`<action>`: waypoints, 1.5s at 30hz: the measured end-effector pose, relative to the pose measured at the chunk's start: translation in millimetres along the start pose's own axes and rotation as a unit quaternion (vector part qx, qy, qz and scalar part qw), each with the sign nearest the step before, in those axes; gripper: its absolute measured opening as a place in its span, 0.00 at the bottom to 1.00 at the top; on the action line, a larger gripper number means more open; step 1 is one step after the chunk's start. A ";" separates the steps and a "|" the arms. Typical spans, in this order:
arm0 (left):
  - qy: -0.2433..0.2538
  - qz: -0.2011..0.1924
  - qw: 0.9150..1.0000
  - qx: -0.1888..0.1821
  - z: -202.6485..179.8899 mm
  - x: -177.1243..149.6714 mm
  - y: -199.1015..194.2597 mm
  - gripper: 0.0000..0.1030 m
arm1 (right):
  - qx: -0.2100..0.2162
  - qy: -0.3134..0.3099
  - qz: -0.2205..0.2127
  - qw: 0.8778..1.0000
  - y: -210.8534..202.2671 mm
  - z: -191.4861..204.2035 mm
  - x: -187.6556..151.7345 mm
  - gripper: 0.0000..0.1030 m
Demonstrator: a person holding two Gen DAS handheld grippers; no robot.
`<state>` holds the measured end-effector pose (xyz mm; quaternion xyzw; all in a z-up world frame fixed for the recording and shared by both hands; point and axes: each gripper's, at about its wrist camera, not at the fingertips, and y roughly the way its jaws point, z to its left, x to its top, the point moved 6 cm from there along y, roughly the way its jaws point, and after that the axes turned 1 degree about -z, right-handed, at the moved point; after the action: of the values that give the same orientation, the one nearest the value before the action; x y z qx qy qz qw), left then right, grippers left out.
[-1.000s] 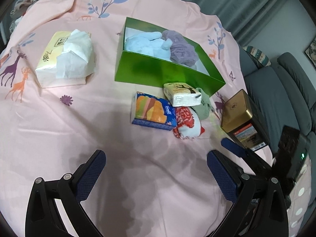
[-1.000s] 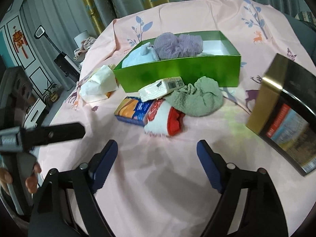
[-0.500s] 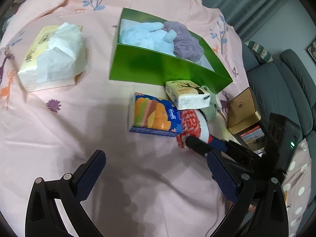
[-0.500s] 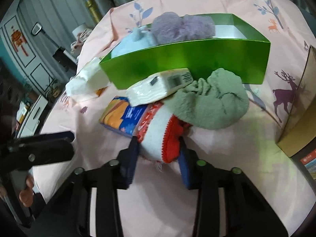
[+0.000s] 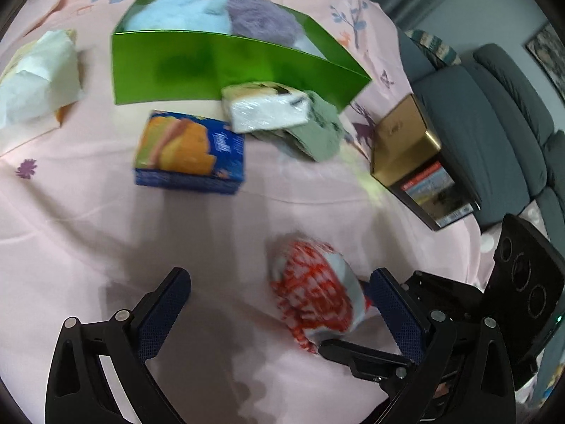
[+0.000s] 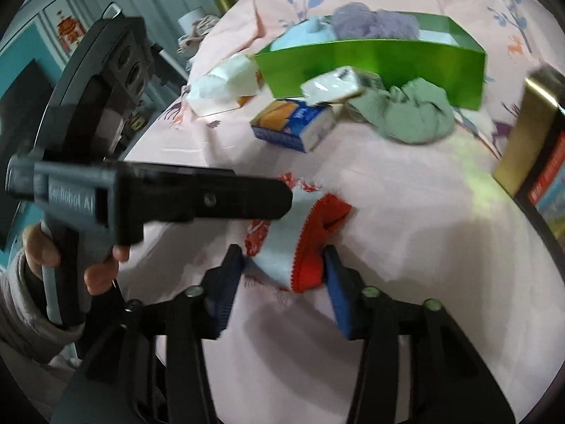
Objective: Organize soft objects
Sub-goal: 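Grasp the red-and-white knit sock with the right gripper, then carry the red-and-white sock over the green box with both grippers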
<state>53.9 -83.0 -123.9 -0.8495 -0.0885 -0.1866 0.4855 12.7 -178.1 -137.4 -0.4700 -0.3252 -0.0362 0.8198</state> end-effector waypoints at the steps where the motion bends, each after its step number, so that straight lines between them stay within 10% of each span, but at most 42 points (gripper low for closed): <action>1: 0.004 0.001 1.000 0.000 -2.3 -1.1 0.7 0.92 | -0.002 0.003 -0.002 1.000 -1.2 -1.0 -0.8 0.53; 7: 0.012 0.010 1.000 -0.006 -9.9 -5.3 5.1 0.66 | -0.010 0.008 -0.002 1.000 3.3 -2.0 -0.7 0.57; 14: 0.009 0.020 0.999 -0.026 -20.3 -12.2 7.8 0.44 | -0.005 0.009 -0.013 1.000 4.7 -0.1 -1.2 0.38; 45: 0.103 -0.121 0.987 0.037 -62.3 60.9 -97.2 0.43 | -0.025 -0.120 -0.150 0.981 -64.2 48.5 92.2 0.34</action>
<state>63.0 -88.4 6.2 -0.7900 -0.1471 -0.3274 0.4970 37.6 -152.6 -20.3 -0.4373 -0.4867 -0.1103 0.7482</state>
